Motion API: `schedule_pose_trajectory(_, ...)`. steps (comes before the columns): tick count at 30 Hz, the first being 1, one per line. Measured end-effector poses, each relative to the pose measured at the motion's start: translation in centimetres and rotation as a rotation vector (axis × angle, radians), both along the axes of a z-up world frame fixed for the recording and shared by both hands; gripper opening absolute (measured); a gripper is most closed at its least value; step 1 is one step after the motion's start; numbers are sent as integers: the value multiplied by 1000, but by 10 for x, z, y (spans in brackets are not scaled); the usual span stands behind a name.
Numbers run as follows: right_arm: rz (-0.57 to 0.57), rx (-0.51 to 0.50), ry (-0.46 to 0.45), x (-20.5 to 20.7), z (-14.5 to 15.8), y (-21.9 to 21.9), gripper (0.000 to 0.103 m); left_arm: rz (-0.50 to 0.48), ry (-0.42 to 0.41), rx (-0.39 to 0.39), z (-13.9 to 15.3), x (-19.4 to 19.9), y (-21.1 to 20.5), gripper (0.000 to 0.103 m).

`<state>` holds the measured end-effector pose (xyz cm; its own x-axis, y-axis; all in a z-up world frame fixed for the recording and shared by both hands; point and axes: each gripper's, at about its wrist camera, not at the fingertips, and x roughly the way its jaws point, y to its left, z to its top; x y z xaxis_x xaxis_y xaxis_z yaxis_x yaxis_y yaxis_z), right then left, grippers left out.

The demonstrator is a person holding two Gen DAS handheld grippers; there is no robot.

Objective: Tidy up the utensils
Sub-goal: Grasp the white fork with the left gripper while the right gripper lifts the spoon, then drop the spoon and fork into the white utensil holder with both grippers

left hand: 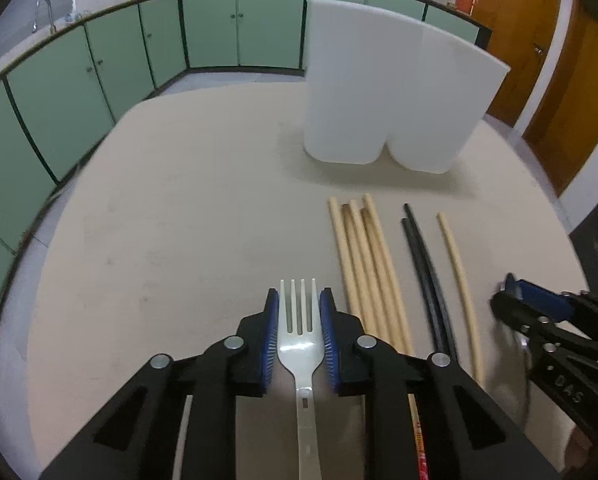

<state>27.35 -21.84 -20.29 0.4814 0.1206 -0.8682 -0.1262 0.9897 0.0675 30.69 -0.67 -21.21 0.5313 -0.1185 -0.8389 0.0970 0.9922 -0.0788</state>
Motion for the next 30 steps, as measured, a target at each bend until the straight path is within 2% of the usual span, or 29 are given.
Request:
schedule_pose_trajectory(2,8,7,-27,-3,5,-3,28,-7,-6,-48,3,-2,4,21)
schedule_pose_trajectory(4,18,16,-74,-7,13,-7,28,-7,-53,-83,13,-9,7,21)
schedule_pose_trajectory(8,34,39,-193,-14,36,-14,28,-8,-199,-136,43,-25,18,21)
schedule_pose_trajectory(15,54,62,-383,-12,84,-20,28,-26,-406,-145,89,-36,29,20)
schedule_pose_trajectory(23,74,79,-484,4,127,-33,28,-38,-507,-141,118,-39,15,20)
schedule_pose_trajectory(30,95,116,-570,26,177,-45,27,-50,-615,-164,163,-21,14,20)
